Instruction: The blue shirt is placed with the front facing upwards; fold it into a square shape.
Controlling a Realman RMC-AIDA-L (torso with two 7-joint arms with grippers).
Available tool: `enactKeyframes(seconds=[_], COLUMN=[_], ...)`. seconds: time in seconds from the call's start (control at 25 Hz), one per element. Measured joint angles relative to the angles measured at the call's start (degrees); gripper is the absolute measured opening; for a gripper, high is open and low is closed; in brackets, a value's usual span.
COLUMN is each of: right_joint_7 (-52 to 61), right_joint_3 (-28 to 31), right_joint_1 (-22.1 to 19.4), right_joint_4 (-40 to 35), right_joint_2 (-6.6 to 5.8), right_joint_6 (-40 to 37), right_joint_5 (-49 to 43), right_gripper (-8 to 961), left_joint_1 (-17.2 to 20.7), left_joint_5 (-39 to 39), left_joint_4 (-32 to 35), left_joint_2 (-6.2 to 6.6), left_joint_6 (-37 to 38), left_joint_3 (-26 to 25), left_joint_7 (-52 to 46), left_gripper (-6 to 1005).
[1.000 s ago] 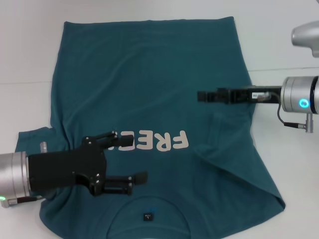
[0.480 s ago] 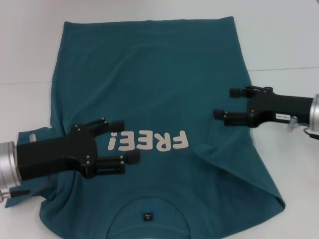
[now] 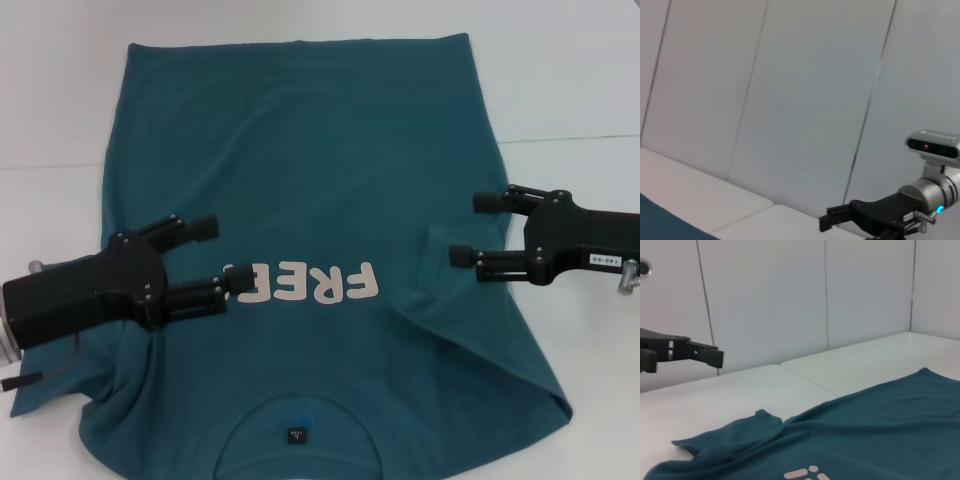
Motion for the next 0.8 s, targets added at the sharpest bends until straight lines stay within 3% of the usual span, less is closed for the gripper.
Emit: enactKeyframes(seconds=[0.2,0.6,0.8], right_joint_7=[3.9,5.5,5.5], right_joint_3=[-0.2,1.9,2.2], right_joint_1=[0.6,0.8,1.3], right_joint_4=[-1.6,-2.5,-2.4], right_joint_2=[-0.57,1.12,1.76], right_joint_6=[-1.8,-0.5,0.7], right_joint_5=[-0.2,0.1,0.5], right_gripper=[930,931,931], left_joint_1=[0.7,4.6,5.2], left_joint_5=[0.2,2.4,7.6], left_joint_4=[-2.6,-10.9,-14.6], left_joint_2=[-0.26,0.51,0.84], left_joint_6=[-1.4,-8.6,-11.1], left_joint_3=[-0.8,-0.7,-0.7], left_joint_7=[-1.4,-14.8,-23.0], left_gripper=[936,937,937])
